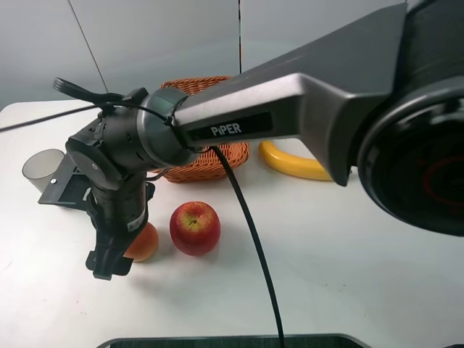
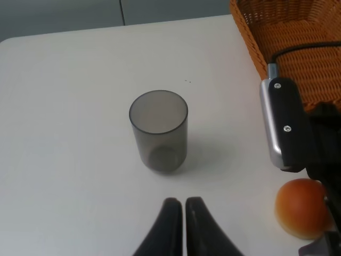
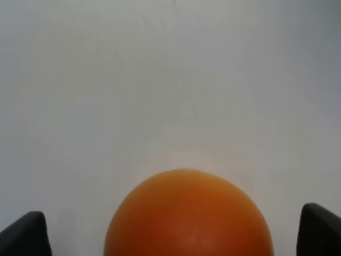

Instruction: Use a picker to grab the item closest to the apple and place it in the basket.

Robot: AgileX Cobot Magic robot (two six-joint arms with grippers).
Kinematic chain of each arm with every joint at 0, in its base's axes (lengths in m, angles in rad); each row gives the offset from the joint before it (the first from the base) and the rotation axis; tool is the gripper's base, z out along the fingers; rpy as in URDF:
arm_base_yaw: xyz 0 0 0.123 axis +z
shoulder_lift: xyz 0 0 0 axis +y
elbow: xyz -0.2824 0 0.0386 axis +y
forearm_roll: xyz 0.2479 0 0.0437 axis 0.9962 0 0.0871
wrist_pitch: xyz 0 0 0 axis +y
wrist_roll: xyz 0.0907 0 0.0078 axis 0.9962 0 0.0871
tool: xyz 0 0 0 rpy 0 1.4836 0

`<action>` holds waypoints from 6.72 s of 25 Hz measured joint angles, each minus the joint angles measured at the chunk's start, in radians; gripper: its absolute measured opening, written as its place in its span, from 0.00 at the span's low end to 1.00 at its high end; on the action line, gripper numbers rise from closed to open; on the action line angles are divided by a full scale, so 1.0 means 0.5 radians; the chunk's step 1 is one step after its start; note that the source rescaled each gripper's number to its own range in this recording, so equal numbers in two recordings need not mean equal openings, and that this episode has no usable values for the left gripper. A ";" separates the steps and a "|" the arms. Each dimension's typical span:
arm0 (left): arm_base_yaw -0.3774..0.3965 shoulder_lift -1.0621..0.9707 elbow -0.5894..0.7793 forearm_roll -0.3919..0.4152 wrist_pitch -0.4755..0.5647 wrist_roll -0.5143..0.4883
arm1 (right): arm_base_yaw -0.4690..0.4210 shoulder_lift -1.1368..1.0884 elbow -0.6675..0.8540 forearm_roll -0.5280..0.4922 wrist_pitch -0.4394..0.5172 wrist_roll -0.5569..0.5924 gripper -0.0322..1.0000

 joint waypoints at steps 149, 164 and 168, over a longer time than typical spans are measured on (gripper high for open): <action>0.000 0.000 0.000 0.000 0.000 0.007 | -1.669 -1.553 1.306 -0.015 0.126 1.092 1.00; 0.000 0.000 0.000 0.000 0.000 0.011 | -1.944 -3.298 1.959 -0.168 0.527 1.041 1.00; 0.000 0.000 0.000 0.000 0.000 0.011 | -1.944 -3.796 1.976 -0.217 0.703 0.998 1.00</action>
